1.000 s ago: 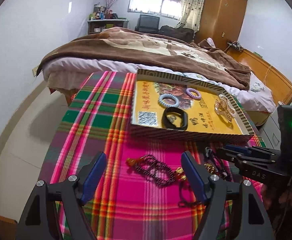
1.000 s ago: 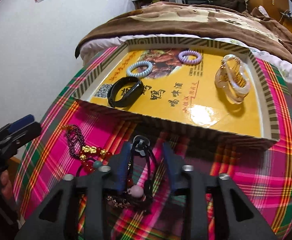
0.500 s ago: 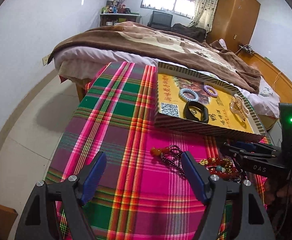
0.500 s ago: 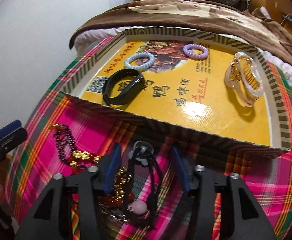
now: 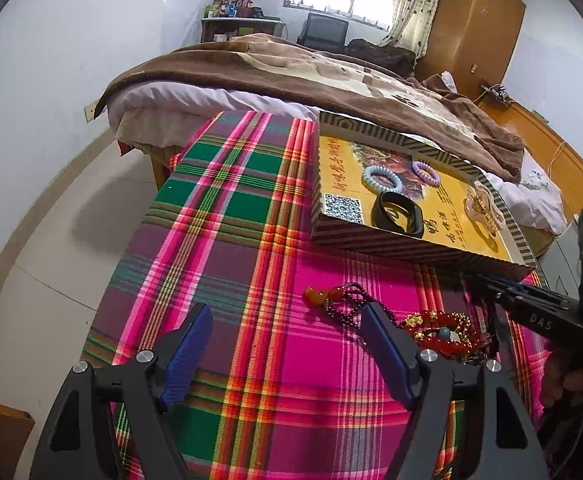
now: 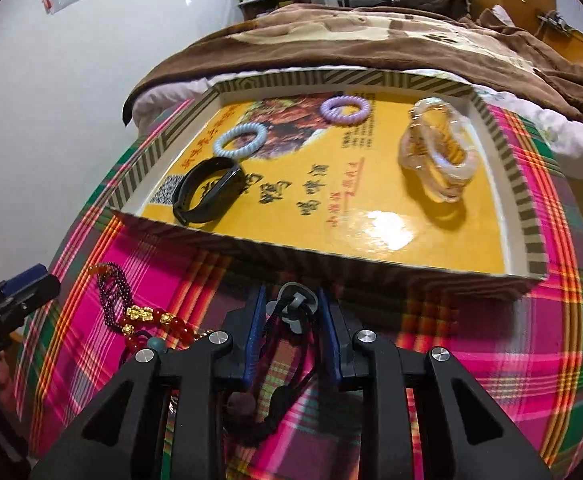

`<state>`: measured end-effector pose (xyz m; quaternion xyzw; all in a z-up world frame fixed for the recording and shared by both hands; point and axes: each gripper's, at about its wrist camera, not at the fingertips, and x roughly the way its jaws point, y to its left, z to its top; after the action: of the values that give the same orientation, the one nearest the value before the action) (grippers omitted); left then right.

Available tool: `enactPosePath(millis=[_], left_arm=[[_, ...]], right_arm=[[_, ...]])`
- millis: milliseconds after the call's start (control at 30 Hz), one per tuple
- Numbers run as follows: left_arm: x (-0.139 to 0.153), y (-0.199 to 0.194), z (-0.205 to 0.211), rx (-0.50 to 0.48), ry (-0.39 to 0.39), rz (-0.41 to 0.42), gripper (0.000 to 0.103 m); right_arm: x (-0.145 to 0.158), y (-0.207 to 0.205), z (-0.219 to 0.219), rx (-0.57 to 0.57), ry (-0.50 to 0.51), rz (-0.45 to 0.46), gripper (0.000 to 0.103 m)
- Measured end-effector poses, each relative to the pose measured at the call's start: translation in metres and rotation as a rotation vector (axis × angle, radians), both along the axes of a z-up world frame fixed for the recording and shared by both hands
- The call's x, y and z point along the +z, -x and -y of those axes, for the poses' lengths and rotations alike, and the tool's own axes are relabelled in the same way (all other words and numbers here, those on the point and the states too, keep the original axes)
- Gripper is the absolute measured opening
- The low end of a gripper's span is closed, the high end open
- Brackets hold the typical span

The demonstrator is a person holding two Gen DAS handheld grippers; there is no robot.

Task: Organize jewelry
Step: 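Close the right gripper on the black cord necklace and lift it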

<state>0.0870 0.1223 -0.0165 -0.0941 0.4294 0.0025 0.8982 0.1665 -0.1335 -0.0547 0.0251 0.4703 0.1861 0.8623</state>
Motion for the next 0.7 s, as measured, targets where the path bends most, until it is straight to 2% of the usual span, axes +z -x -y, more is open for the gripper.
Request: enactPosePath(millis=[333,567,700], left_arm=[[-0.002,-0.002,0.024,-0.078,-0.002,-0.026,0.076],[-0.002,-0.011,0.056,-0.173,0.013,-0.034,0.076],[0.0,-0.026,0.077,-0.23,-0.022,-0.035,0.076]], right_arm=[[0.021,0.017,0.04,-0.073,-0.031,0.06,0.027],[0.035,0.033,0.073,-0.146,-0.045,0.112,0.027],[0.036,0.039,0.085,-0.166,-0.052,0.116,0.027]])
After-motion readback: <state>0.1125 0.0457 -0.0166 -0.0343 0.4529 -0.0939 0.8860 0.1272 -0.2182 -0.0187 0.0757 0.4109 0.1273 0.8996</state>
